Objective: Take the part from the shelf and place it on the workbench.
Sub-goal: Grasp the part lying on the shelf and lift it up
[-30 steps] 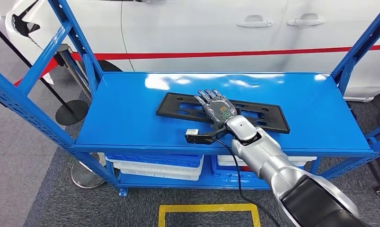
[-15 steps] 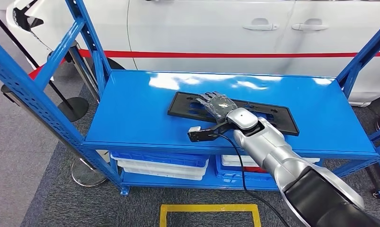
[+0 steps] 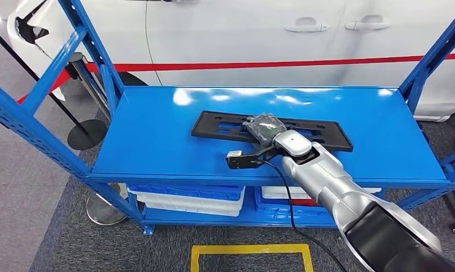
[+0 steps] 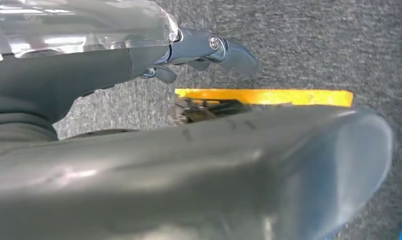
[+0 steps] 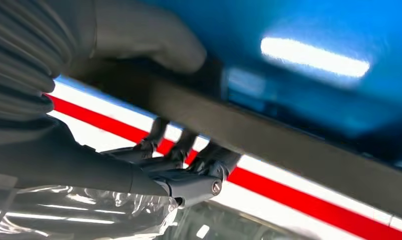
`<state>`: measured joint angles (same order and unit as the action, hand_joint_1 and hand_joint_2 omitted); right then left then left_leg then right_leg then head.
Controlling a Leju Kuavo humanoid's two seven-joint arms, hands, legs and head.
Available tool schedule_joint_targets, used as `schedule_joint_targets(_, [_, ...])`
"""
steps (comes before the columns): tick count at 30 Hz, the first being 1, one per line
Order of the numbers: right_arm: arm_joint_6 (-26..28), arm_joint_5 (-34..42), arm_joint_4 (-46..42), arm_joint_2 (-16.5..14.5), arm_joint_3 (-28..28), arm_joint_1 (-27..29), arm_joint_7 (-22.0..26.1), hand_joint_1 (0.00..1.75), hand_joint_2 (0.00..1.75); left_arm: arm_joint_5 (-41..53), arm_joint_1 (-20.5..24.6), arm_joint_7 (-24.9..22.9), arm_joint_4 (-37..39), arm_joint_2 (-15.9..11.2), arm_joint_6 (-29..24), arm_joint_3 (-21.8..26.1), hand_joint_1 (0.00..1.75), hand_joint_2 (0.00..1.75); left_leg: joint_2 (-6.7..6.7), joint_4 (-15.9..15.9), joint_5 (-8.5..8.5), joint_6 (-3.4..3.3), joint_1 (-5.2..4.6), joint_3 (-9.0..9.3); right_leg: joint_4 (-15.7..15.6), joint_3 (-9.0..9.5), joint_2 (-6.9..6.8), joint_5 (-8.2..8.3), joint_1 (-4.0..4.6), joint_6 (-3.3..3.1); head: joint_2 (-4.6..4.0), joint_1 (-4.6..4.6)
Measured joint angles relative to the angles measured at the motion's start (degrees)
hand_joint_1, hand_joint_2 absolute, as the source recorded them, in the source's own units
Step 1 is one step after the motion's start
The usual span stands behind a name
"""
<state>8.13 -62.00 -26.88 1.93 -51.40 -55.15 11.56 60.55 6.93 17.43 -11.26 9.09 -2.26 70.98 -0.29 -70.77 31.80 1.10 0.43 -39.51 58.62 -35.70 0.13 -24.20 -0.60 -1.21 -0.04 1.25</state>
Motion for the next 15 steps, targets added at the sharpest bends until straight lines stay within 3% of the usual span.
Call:
schedule_joint_targets(2, [0.32, 0.60, -0.67, 0.26, -0.07, 0.43, 0.00, 1.75, 1.75, -0.07, -0.12, 0.35, 0.00, 0.00, 0.31, 0.05, 0.00, 0.00, 0.00, -4.16, 0.66, 0.11, 0.06, -2.07, 0.06, 0.08, 0.04, -0.09, 0.06, -0.08, -0.01, -0.01])
schedule_joint_targets(3, [0.32, 0.96, -1.14, 0.44, -0.11, 0.55, 0.01, 1.75, 1.75, -0.10, -0.19, 0.46, 0.00, -0.01, 0.48, 0.08, 0.00, 0.00, 0.01, -2.77, -0.71, 0.05, 0.08, -1.47, 0.10, 0.18, 0.10, -0.14, 0.06, -0.04, -0.01, -0.01])
schedule_joint_targets(6, [0.04, 2.27, -2.69, 1.09, -0.36, 0.60, 0.14, 1.75, 1.75, -0.30, -0.22, 0.82, 0.00, -0.10, 0.86, 0.23, 0.00, 0.00, 0.04, 8.56, -6.03, -0.64, -0.01, 3.89, 0.19, 0.55, 0.26, -0.39, 0.14, 0.31, 0.00, -0.02])
schedule_joint_targets(8, [-0.16, 3.48, -3.68, 1.73, -0.65, 0.62, 0.35, 1.75, 1.75, -0.54, -0.17, 1.24, 0.00, -0.18, 1.08, 0.33, 0.00, 0.00, 0.00, 12.05, -6.62, -1.17, -0.28, 5.49, 0.15, 0.48, 0.29, -0.35, 0.24, 0.83, 0.00, -0.05])
schedule_joint_targets(11, [-0.21, 5.32, -4.99, 2.75, -1.21, 0.61, 1.01, 1.75, 1.75, -0.98, -0.34, 1.85, 0.00, -0.25, 1.40, 0.41, 0.00, 0.00, 0.01, 12.78, -6.95, -2.03, -0.16, 5.82, 0.27, 0.40, 0.29, -0.51, 0.26, 1.78, 0.00, -0.08])
schedule_joint_targets(13, [-0.13, 6.10, -5.51, 3.33, -1.52, 0.67, 1.32, 1.75, 1.75, -1.13, -0.32, 2.23, 0.00, -0.28, 1.54, 0.45, 0.00, 0.00, 0.12, 13.36, -7.33, -2.70, 0.12, 6.08, 3.64, -1.05, 0.22, -2.77, 0.24, 2.25, 0.00, -0.11])
schedule_joint_targets(15, [0.25, 6.49, -5.81, 3.78, -1.92, 1.10, 1.29, 1.75, 1.75, -1.16, -0.29, 2.51, 0.00, -0.31, 1.70, 0.48, 0.00, 0.00, 0.14, 13.40, -7.39, -2.98, 0.08, 6.06, 10.87, -4.43, 0.18, -6.39, 0.11, 2.54, 0.00, -0.13])
